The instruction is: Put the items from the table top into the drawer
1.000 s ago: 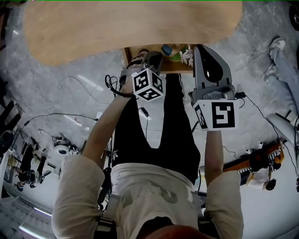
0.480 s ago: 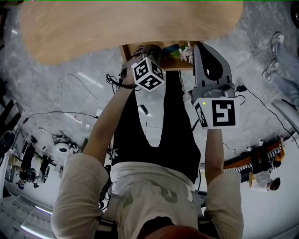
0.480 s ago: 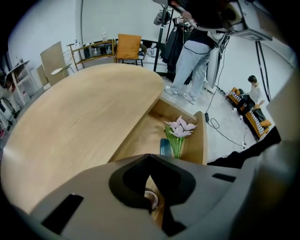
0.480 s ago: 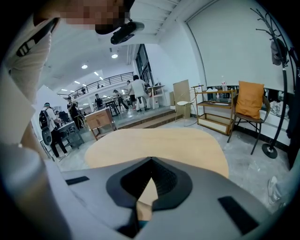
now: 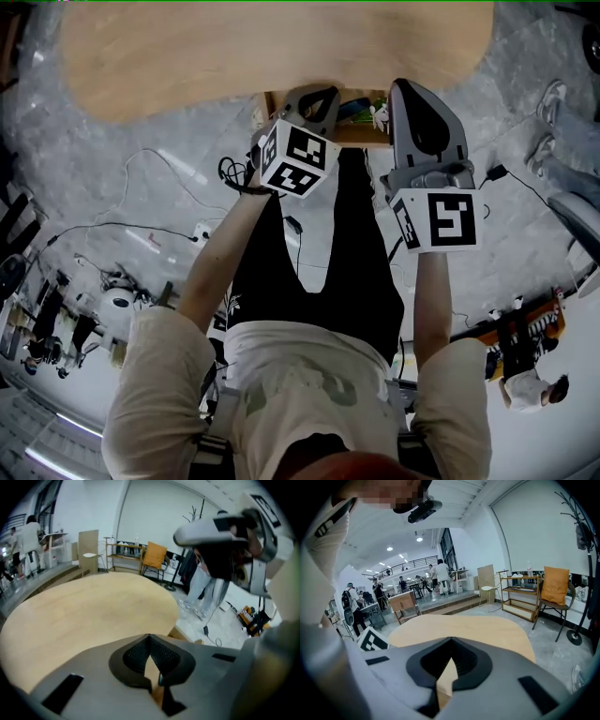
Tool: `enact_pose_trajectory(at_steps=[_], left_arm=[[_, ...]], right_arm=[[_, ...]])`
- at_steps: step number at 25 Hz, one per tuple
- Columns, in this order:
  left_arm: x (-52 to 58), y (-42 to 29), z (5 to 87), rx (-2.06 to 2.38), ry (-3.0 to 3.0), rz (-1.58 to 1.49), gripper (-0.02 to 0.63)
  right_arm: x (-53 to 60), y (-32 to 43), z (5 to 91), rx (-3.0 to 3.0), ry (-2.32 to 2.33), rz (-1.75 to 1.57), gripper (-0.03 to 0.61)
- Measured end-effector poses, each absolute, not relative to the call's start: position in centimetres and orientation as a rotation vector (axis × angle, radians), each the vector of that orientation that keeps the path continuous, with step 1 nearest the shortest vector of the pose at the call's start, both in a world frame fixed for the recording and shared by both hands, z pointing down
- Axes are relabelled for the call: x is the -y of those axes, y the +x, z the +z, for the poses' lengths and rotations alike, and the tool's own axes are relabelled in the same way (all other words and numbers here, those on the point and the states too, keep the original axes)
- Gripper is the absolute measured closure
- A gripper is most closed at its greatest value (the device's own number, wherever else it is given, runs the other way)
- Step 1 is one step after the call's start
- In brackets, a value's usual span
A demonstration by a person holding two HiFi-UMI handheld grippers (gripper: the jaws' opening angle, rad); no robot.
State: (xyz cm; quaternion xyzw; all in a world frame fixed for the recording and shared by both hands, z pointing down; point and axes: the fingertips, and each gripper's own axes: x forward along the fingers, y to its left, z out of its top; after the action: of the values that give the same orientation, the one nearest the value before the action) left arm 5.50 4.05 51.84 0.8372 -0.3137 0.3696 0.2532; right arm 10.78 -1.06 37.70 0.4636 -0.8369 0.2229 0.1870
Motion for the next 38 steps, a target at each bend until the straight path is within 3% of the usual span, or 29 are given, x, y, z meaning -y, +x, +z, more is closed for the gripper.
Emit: enact_pose_trajectory(at_steps=[10, 19, 24, 38], left_arm=[[6.9, -2.0, 23.0, 1.381, 2.452, 0.476, 0.607], [3.8, -9.6, 1.1, 1.738, 2.425, 0.197, 0.608], [1.2, -12.2, -3.8, 1.874, 2.479, 0.096, 0.607], [-0.7, -14.6, -4.6, 1.957, 2.436, 0.175, 0.609]], right_arm=[[6.4, 4.6, 19.0, 2.505, 1.468, 0.398, 0.574], [2.8, 2.0, -0.5, 2.573, 1.676, 0.183, 0.574], [-0.3, -0.6, -4.5, 2.644, 1.591, 0.075, 0.574], [-2.3, -2.8, -3.7, 2.675, 1.578, 0.08, 0.574]])
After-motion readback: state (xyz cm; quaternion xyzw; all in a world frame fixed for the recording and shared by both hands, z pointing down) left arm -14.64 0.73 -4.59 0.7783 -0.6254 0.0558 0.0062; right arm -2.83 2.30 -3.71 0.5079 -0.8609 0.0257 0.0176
